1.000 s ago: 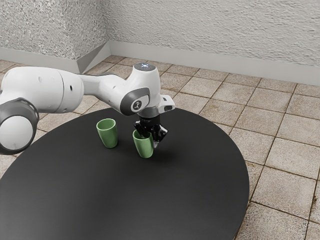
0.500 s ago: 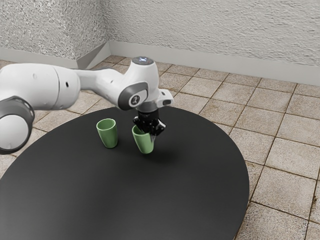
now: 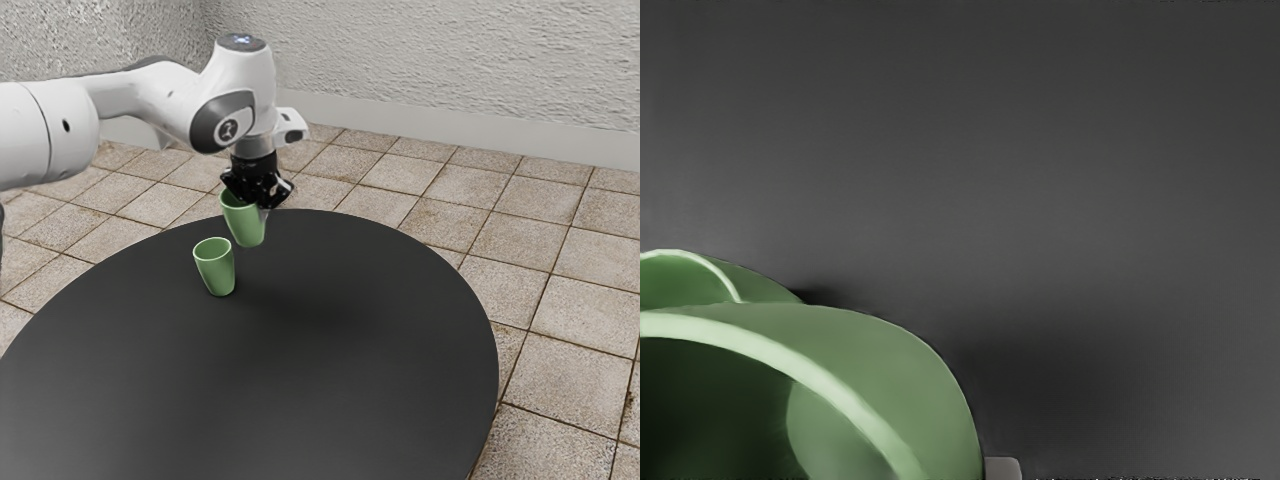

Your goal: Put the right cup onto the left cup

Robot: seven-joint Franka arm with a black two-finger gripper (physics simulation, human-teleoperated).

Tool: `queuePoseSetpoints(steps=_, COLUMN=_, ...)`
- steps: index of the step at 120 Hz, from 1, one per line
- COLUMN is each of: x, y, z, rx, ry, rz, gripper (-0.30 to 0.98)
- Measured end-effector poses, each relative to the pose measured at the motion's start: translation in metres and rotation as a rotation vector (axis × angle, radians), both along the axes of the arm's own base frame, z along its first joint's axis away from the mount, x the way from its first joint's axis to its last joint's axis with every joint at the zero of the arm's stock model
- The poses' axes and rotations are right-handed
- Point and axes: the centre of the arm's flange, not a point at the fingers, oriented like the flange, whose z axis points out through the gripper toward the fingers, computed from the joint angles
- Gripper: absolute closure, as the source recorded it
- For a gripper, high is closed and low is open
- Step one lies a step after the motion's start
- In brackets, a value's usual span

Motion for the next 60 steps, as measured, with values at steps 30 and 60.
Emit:
queuePoseSetpoints(steps=30, x=-0.009, y=0.071, z=0.011, rx=0.047, ry=0.048, rz=0.091, gripper=0.78)
queuePoseSetpoints(steps=60, x=-0.008, y=0.095, z=0.003, rx=0.057, ry=0.079, rz=0.084, gripper=0.78)
